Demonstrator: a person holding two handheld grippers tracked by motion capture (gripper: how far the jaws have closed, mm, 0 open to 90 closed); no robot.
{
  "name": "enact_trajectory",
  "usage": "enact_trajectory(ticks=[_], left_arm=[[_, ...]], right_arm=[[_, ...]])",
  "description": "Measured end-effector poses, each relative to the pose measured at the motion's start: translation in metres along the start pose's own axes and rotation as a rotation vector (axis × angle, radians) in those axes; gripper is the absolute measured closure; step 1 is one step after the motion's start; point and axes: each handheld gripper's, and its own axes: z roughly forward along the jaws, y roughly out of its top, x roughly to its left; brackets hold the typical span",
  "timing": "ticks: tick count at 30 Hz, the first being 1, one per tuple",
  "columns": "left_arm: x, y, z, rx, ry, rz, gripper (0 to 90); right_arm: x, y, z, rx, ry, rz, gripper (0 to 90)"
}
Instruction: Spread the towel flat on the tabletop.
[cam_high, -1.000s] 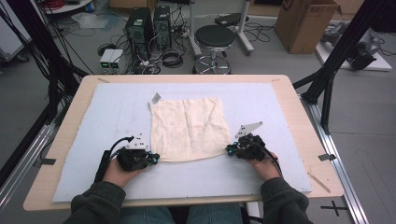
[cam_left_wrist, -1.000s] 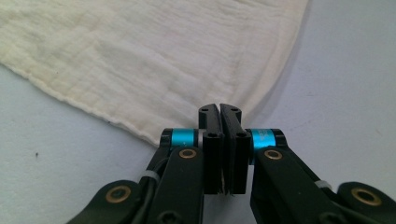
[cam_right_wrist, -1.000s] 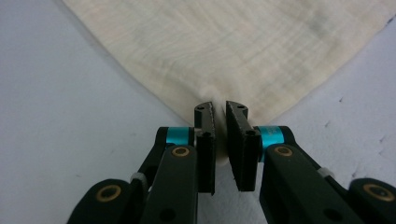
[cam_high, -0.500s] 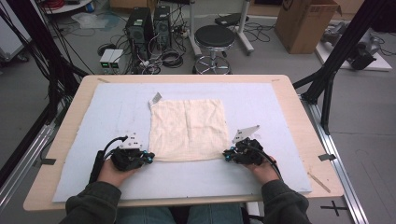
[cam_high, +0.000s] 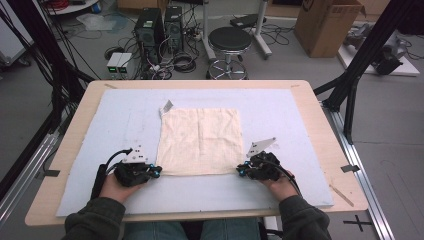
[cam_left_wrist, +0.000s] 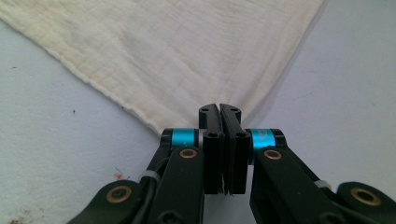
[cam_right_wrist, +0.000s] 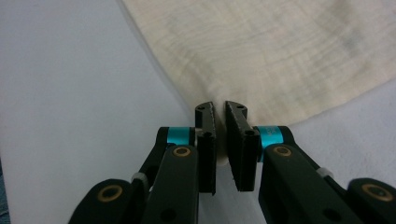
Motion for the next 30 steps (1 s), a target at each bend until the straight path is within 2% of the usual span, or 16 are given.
enact_trajectory(ticks=[11, 12, 20, 24, 27, 30], left_arm=[[-0.004, -0.002, -0.001, -0.014, -0.01, -0.011, 86.5], [-0.003, -0.002, -0.002, -0.012, -0.016, -0.001, 86.4], [-0.005, -0.004, -0.002, -0.016, -0.009, -0.005, 85.9], [-0.006, -0.003, -0.003, -0.02, -0.007, -0.005, 77.5], [-0.006, -0.002, -0.007, -0.044, -0.008, -0.015, 68.7], [-0.006, -0.002, -0.011, -0.068, -0.014, -0.024, 64.2]], right_arm=[[0.003, -0.001, -0.002, -0.002, 0.0, -0.004, 83.0], [0.003, -0.001, -0.002, -0.002, -0.001, -0.006, 83.0], [0.004, -0.002, -0.002, 0.002, 0.001, -0.001, 82.9], [0.004, -0.002, -0.002, 0.001, 0.005, -0.001, 78.1], [0.003, -0.002, -0.005, -0.033, 0.016, 0.005, 70.6], [0.003, -0.003, -0.011, -0.071, 0.025, 0.014, 65.4]])
